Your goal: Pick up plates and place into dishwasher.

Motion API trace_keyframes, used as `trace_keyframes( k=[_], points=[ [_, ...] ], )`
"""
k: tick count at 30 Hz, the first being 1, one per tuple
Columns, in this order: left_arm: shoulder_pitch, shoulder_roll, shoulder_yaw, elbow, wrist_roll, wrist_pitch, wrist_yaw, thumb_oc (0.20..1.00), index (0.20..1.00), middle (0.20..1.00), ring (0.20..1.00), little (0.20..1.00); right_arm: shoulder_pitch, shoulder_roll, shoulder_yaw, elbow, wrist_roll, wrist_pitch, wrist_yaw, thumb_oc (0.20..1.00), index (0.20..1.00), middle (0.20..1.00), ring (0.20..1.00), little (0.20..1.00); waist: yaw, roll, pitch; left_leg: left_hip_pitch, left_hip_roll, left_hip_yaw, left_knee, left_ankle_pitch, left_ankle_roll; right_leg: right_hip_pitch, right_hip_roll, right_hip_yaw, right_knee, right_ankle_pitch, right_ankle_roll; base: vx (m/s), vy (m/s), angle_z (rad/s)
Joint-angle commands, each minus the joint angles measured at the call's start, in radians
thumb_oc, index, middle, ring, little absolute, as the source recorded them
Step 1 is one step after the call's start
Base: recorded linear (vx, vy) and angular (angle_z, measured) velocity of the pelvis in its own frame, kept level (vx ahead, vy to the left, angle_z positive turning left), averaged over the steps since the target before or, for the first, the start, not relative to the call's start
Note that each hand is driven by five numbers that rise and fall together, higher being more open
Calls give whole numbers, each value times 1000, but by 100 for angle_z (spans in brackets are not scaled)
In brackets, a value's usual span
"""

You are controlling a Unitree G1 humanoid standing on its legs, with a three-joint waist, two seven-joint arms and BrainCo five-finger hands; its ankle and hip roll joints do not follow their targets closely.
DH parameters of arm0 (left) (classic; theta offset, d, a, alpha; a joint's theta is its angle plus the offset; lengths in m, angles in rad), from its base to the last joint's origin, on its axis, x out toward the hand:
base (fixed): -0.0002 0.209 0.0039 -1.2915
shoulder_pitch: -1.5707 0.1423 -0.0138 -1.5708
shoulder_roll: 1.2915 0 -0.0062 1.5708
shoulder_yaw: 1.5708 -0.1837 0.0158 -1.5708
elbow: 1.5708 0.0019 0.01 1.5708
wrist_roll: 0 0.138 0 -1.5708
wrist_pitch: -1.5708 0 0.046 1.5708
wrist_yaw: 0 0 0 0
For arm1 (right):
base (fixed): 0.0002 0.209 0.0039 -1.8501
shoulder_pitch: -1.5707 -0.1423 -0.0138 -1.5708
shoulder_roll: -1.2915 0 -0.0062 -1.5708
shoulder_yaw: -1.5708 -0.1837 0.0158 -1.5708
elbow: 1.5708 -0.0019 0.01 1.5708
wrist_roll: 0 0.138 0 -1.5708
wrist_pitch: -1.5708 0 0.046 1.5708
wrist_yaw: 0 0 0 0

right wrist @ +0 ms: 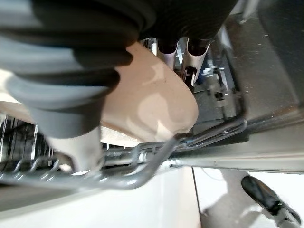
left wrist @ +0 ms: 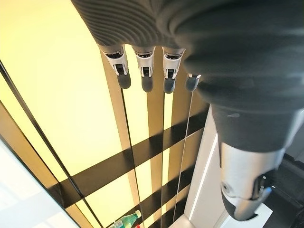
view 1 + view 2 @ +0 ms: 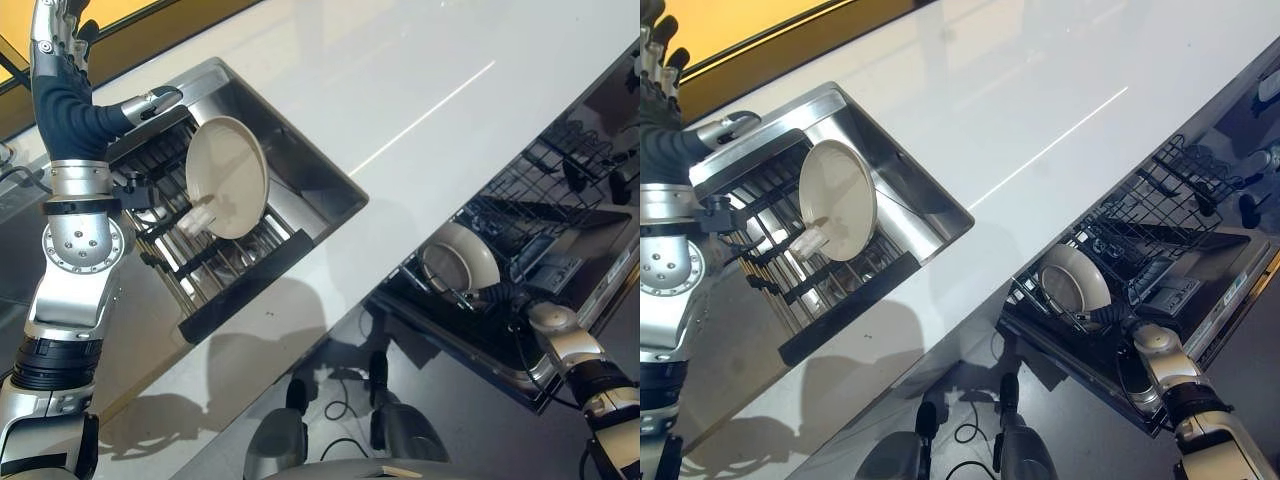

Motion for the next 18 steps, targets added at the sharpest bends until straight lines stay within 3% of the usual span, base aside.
trace_keyframes(
  k=[1, 10, 16, 18],
  points=[
    [6, -5, 56, -16, 28, -45, -7, 1000, 1000, 1000, 1000, 1000, 146, 96, 76, -151, -18, -3, -5, 1000, 1000, 1000, 1000, 1000, -6, 15, -13, -114, -39, -52, 13, 95, 33, 13, -26, 15, 149, -162, 7, 42, 3, -1],
    [218, -65, 152, -35, 84, -61, -58, 1000, 1000, 1000, 1000, 1000, 299, 62, -223, -538, -142, -19, -131, 1000, 1000, 1000, 1000, 1000, -41, -22, -99, -35, -23, -33, -9, 84, 41, 79, -6, 35, 135, -167, 12, 92, 20, -1],
    [367, -148, 180, -27, 42, -68, -142, 1000, 1000, 1000, 1000, 1000, 352, 57, -397, -793, -125, -65, -142, 1000, 1000, 1000, 1000, 1000, -44, -17, -163, 20, -10, -23, -43, 85, 43, 120, 3, 35, 127, -178, 14, 76, 62, -1],
    [398, -162, 173, -13, 90, -73, -166, 1000, 1000, 1000, 1000, 1000, 351, 60, -433, -857, -125, -88, -150, 1000, 1000, 1000, 1000, 1000, -37, -16, -184, 36, -4, -24, -55, 91, 40, 135, 8, 23, 134, -190, 11, 33, 22, 0]
  ],
)
